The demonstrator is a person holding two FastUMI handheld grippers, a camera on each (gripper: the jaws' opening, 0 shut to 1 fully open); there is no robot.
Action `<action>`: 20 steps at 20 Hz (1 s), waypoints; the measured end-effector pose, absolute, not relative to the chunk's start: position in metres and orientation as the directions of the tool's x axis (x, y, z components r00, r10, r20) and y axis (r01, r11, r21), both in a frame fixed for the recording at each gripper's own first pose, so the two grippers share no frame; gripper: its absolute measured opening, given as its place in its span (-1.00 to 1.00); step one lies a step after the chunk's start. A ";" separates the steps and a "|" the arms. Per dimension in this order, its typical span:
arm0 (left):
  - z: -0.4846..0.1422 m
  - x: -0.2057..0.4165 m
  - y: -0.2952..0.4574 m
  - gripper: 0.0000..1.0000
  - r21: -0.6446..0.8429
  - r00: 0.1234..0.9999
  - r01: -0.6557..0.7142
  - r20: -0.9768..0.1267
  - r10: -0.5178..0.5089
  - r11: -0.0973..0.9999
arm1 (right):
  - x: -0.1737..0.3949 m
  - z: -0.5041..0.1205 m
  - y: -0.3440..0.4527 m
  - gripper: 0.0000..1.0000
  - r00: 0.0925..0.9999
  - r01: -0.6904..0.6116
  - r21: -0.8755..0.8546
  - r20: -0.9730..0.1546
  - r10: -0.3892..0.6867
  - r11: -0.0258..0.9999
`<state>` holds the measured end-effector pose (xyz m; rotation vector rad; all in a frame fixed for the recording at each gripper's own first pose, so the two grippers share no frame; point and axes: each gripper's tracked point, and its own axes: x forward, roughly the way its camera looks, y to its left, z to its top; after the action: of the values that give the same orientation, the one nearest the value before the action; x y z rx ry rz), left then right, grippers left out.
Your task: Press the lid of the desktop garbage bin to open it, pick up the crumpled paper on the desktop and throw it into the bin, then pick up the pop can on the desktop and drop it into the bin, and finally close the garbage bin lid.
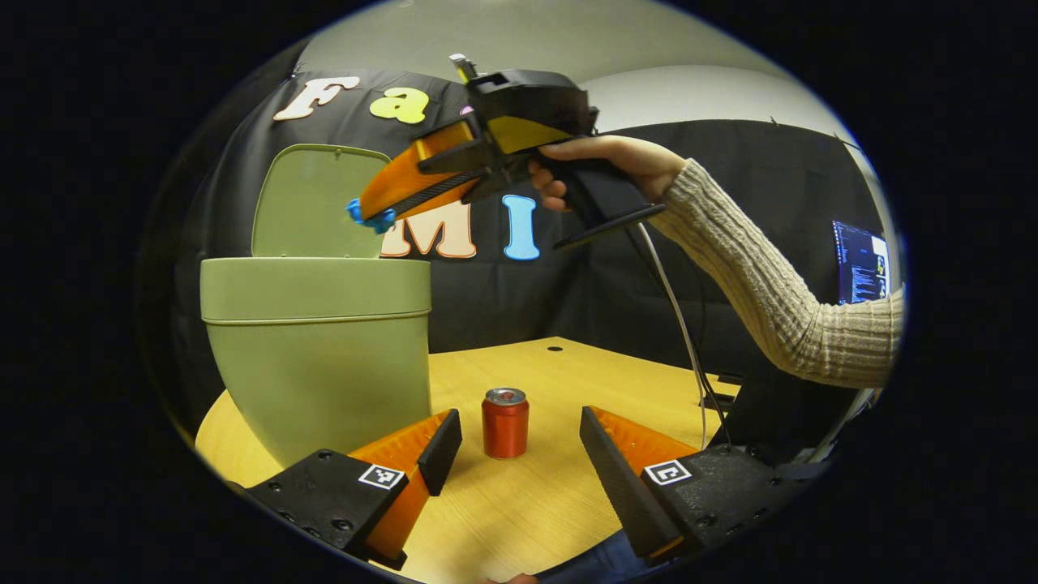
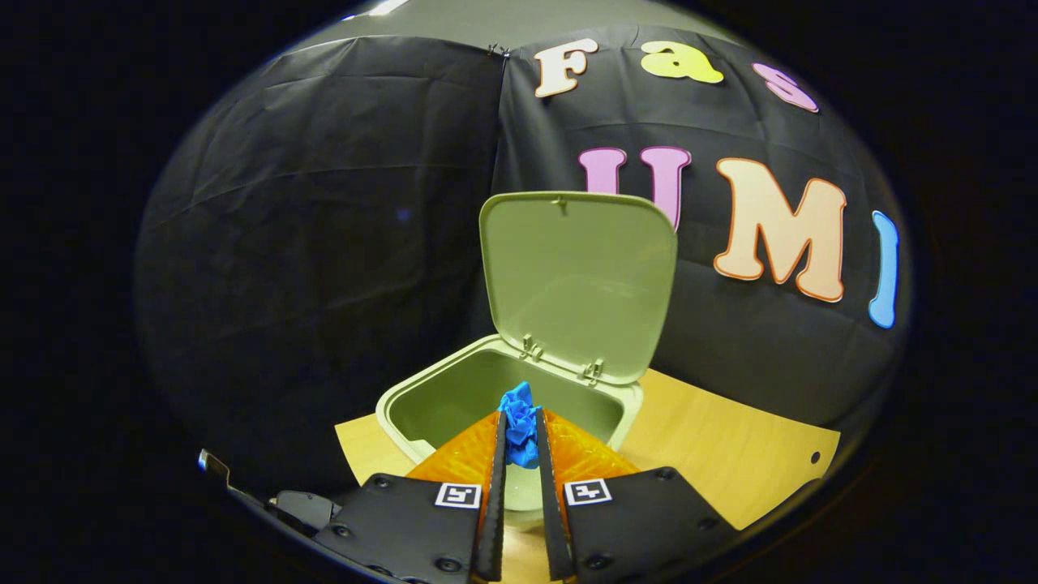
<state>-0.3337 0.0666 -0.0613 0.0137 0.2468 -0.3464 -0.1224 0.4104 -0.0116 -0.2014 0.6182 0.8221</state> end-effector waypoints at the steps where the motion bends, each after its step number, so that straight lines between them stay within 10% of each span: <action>1: -0.062 -0.335 0.063 0.84 -0.022 0.911 0.341 -0.240 -0.336 0.940 | -0.120 -0.014 0.415 -0.54 0.512 -0.736 0.076 -0.589 0.626 0.673; 8: -0.059 -0.335 0.066 0.83 -0.034 0.903 0.357 -0.242 -0.354 0.933 | -0.106 -0.010 0.421 0.55 0.522 -0.710 0.154 -0.539 0.661 0.687; 9: -0.060 -0.334 0.068 0.84 -0.035 0.904 0.351 -0.246 -0.349 0.936 | -0.103 -0.008 0.417 1.00 0.535 -0.706 0.142 -0.535 0.654 0.694; 20: -0.078 -0.325 0.060 0.84 0.001 0.908 0.322 -0.285 -0.308 0.947 | -0.135 0.011 0.270 0.97 0.744 -0.585 -0.023 -0.414 0.525 0.811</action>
<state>-0.3255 0.0596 -0.0780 0.0481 0.2867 -0.3252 -0.1347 0.2697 0.0112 -0.1555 0.4058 0.6105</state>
